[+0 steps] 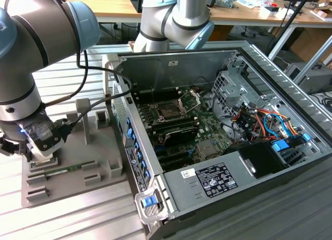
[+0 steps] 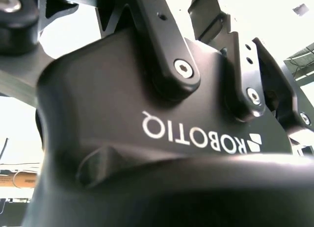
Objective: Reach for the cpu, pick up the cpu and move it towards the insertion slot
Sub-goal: 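Pick up the cpu and move it towards the insertion slot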
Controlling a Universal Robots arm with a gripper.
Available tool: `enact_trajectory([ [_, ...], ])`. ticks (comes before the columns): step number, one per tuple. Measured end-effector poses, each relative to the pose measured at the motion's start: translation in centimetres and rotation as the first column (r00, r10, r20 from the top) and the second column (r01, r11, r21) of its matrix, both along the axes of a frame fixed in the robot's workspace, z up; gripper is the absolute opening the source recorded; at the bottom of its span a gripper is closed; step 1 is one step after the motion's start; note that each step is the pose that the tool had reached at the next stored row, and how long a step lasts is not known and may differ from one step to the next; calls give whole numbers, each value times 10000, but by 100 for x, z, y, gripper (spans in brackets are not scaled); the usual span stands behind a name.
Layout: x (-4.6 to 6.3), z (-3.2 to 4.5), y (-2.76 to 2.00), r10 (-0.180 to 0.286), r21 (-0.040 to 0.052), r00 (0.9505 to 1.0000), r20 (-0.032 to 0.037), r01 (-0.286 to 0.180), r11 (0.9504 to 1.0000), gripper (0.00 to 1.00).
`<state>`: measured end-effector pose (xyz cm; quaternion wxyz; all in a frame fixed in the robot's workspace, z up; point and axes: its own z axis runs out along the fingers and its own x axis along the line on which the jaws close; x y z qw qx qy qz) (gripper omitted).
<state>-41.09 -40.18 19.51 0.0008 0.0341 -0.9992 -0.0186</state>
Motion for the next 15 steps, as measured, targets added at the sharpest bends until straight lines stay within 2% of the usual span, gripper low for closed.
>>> enact_trajectory([
  [15, 0, 83, 0, 0, 0, 10000, 1, 0, 10000, 55],
])
